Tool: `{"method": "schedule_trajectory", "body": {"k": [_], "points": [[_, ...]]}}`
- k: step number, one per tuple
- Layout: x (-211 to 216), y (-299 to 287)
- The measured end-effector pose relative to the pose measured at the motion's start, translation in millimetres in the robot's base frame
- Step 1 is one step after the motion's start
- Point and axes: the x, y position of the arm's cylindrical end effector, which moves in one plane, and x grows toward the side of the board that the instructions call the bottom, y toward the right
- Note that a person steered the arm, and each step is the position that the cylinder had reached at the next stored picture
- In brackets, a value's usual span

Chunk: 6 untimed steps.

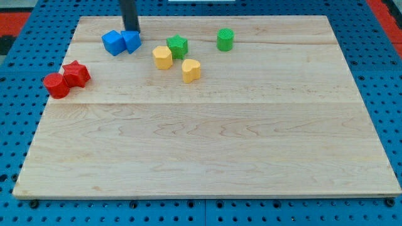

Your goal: Slide the blue triangle to the blue cube

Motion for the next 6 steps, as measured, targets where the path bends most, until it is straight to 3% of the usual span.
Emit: {"method": "schedule_trajectory", "body": {"k": [3,4,5,6], "points": [[44,-80],[14,-73],[11,10],[44,41]]}}
